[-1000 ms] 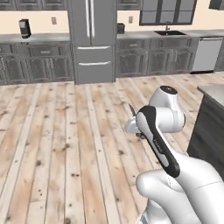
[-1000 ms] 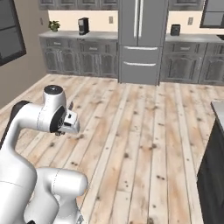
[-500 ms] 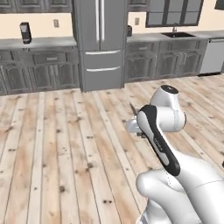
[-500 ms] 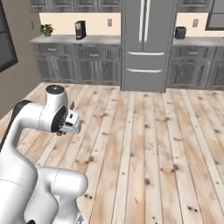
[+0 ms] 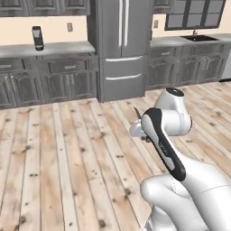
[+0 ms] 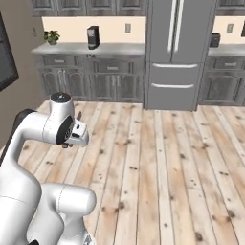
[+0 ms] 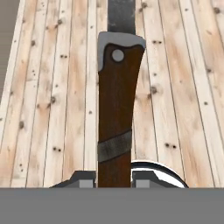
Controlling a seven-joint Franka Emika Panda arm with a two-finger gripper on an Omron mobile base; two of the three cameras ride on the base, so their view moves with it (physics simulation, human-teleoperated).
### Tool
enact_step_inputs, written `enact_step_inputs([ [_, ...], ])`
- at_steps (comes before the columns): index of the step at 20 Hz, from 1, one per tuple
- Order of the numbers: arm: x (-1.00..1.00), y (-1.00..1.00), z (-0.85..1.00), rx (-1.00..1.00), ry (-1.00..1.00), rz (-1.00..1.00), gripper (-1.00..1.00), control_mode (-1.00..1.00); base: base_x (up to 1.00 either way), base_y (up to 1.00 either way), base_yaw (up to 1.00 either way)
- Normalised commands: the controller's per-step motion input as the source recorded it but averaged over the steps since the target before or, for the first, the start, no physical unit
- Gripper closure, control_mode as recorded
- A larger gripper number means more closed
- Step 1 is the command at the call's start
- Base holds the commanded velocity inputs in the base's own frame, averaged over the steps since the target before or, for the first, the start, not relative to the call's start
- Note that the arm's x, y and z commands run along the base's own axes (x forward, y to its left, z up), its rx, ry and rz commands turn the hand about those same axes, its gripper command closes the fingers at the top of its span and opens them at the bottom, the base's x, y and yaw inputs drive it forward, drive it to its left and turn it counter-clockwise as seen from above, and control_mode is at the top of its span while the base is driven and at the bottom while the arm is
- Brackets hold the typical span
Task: Pick up the metallic utensils from the counter and place them in the open drawer. Make sure not to pick up any wooden utensils.
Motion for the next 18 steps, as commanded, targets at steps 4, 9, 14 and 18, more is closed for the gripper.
enact_step_inputs([
  [4,0.0,0.0,0.0,0.0,0.0,0.0,1.0,1.0,1.0,0.98,-0.18],
  [9,0.0,0.0,0.0,0.0,0.0,0.0,1.0,1.0,1.0,0.91,-0.21],
  [14,0.0,0.0,0.0,0.0,0.0,0.0,1.0,1.0,1.0,0.92,-0.32],
  [18,0.0,0.0,0.0,0.0,0.0,0.0,1.0,1.0,1.0,0.92,-0.33],
])
